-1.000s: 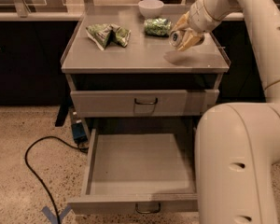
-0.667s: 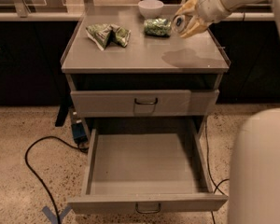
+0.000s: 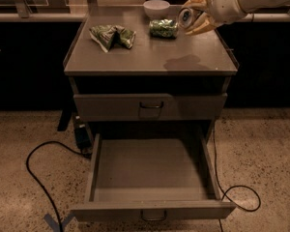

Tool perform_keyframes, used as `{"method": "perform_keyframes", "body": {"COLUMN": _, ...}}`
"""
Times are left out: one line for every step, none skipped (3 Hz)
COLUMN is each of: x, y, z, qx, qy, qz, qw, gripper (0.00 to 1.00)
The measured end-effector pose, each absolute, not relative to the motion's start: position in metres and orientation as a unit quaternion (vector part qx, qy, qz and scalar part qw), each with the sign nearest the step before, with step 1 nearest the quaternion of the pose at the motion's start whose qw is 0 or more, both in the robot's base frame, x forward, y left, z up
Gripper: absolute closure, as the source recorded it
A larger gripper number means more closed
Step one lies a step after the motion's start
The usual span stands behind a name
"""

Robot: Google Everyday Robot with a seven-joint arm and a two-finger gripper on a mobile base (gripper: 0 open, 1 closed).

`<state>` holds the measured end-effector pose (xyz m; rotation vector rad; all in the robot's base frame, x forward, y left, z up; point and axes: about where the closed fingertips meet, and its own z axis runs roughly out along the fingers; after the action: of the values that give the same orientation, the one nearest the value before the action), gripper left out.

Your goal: Place redbull can into middle drawer

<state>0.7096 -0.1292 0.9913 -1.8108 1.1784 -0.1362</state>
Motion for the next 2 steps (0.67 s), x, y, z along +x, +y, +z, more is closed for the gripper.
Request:
{"method": "perform_keyframes", "body": {"x": 0.698, "y": -0.133, "z": 0.975, "qx": -0.734, "qy": 0.491, "qz": -0.049, "qw": 0.467, "gripper": 1.0}}
{"method": "perform_keyframes", "body": {"x": 0.66, "y": -0.136, "z": 0.97, "qx": -0.72, "qy": 0.499, "qz": -0.042, "qw": 0.481, "gripper": 1.0}}
